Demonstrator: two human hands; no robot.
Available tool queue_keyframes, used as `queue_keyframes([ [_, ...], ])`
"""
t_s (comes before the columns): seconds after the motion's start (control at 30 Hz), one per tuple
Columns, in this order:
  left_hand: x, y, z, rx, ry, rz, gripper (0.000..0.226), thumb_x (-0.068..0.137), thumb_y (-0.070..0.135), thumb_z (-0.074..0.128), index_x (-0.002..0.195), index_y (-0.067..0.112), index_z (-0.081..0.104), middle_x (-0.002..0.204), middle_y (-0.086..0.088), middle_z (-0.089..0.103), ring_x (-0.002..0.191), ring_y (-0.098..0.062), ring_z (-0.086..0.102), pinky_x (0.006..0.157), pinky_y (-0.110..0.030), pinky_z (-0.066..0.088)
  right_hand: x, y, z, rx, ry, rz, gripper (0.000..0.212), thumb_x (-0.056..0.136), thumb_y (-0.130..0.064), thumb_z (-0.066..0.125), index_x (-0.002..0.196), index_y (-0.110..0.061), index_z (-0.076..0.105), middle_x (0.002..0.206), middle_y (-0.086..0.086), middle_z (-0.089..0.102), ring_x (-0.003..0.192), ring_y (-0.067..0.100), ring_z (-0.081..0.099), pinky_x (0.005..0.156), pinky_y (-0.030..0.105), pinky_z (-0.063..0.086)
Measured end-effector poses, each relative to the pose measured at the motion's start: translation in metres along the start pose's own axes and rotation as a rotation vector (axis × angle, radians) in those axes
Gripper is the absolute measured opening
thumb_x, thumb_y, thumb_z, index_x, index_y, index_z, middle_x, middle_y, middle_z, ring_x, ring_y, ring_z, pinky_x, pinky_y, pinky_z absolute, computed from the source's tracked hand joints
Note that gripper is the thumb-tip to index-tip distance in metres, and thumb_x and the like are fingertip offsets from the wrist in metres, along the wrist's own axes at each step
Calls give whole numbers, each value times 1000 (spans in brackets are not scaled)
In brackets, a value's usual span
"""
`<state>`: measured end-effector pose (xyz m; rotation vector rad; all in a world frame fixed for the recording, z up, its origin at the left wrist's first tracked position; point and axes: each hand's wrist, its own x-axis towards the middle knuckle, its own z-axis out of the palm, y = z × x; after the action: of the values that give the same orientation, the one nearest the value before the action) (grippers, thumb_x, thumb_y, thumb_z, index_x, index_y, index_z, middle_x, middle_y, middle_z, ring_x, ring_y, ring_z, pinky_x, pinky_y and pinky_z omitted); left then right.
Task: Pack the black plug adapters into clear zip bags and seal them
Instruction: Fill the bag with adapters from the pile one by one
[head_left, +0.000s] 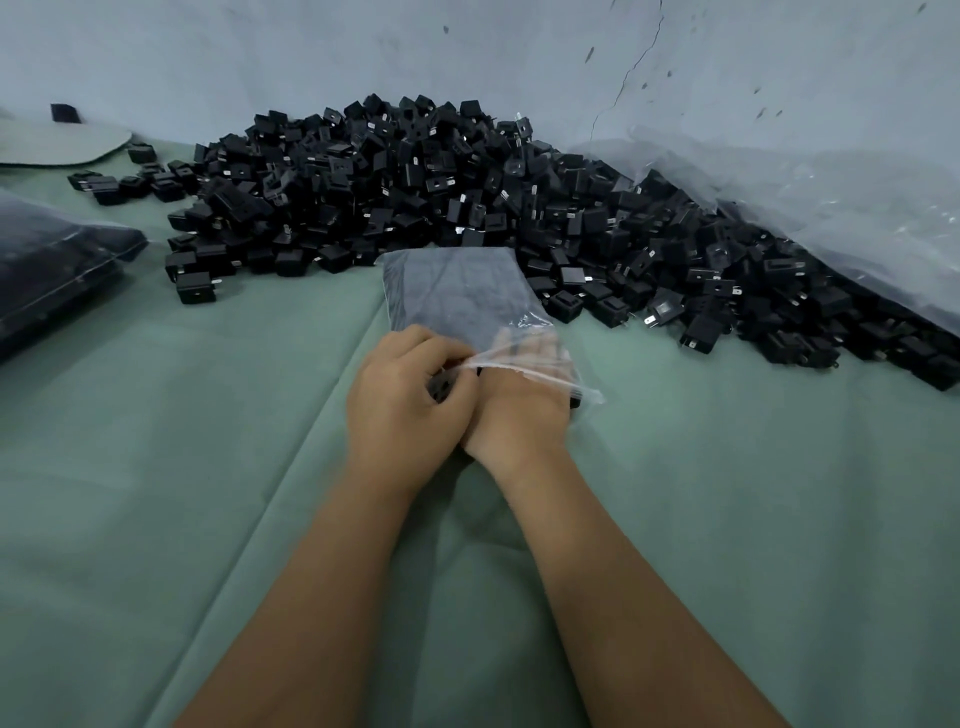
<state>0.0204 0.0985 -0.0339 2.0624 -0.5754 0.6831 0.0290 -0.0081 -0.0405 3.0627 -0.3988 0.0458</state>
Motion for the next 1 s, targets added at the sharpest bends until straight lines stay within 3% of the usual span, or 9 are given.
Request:
queue_keyframes([
  [0.07, 0, 0, 0, -6, -11, -23, 13, 80, 15, 64, 88, 13, 75, 84, 4, 66, 83, -16, 56, 74, -37, 47, -2, 2, 1, 88, 32, -2, 56, 92, -39, 34, 142, -16, 37, 146, 18, 38, 136, 34, 32, 112, 48, 27],
  [0.17, -2, 0, -1, -23, -22, -34, 14, 80, 15, 63, 88, 14, 74, 85, 4, 65, 84, -14, 56, 75, -36, 47, -19, 12, 3, 330, 227, -84, 63, 101, -42, 29, 155, -19, 7, 161, 12, 0, 148, 22, -4, 120, 40, 0],
  [0.27, -4, -1, -1, -2, -46, -43, 12, 82, 9, 67, 90, 14, 74, 87, 2, 65, 85, -16, 56, 76, -39, 48, -38, 24, 5, 443, 336, -204, 50, 100, -36, 35, 149, -24, 33, 160, 4, 16, 148, 14, 2, 120, 36, 5],
  [0.37, -5, 0, -2, 21, -97, -25, 13, 82, 12, 67, 92, 15, 75, 89, -1, 64, 87, -20, 57, 77, -43, 49, -53, 36, 4, 496, 375, -259, 41, 98, -25, 41, 137, -22, 51, 149, 3, 42, 141, 18, 29, 114, 35, 24],
  [0.43, -7, 2, -3, 30, -139, -12, 17, 81, 16, 68, 97, 17, 74, 92, -1, 62, 92, -22, 58, 80, -44, 49, -66, 44, 2, 641, 505, -232, 35, 92, -16, 46, 122, -16, 64, 126, 3, 62, 120, 22, 52, 98, 32, 41],
  [0.53, -14, 4, -5, 101, -201, 20, 24, 81, 15, 71, 104, 20, 74, 93, -1, 59, 94, -24, 56, 83, -43, 49, -75, 60, 4, 652, 739, -17, 34, 79, -5, 50, 107, -16, 65, 105, 1, 63, 99, 22, 54, 68, 32, 44],
  [0.67, -23, 7, -8, 215, -175, 63, 29, 81, 2, 66, 104, 14, 77, 92, -9, 60, 90, -32, 56, 78, -44, 48, -69, 83, 8, 691, 574, 231, 54, 76, 9, 47, 118, -23, 59, 108, 2, 55, 102, 24, 49, 65, 31, 38],
  [0.87, -26, 11, -8, 278, -181, 108, 27, 75, -3, 64, 95, 9, 77, 84, -11, 60, 83, -36, 57, 71, -43, 48, -63, 90, 8, 1035, 418, 321, 31, 88, -10, 48, 111, -20, 65, 105, -1, 64, 89, 16, 57, 74, 25, 43],
  [1.0, -26, 12, -8, 284, -173, 120, 12, 76, 4, 70, 84, 10, 76, 77, -9, 60, 76, -34, 56, 65, -38, 46, -54, 93, 10, 764, 328, 393, 33, 94, -24, 39, 96, -8, 68, 105, 7, 53, 99, 27, 41, 90, 36, 35],
])
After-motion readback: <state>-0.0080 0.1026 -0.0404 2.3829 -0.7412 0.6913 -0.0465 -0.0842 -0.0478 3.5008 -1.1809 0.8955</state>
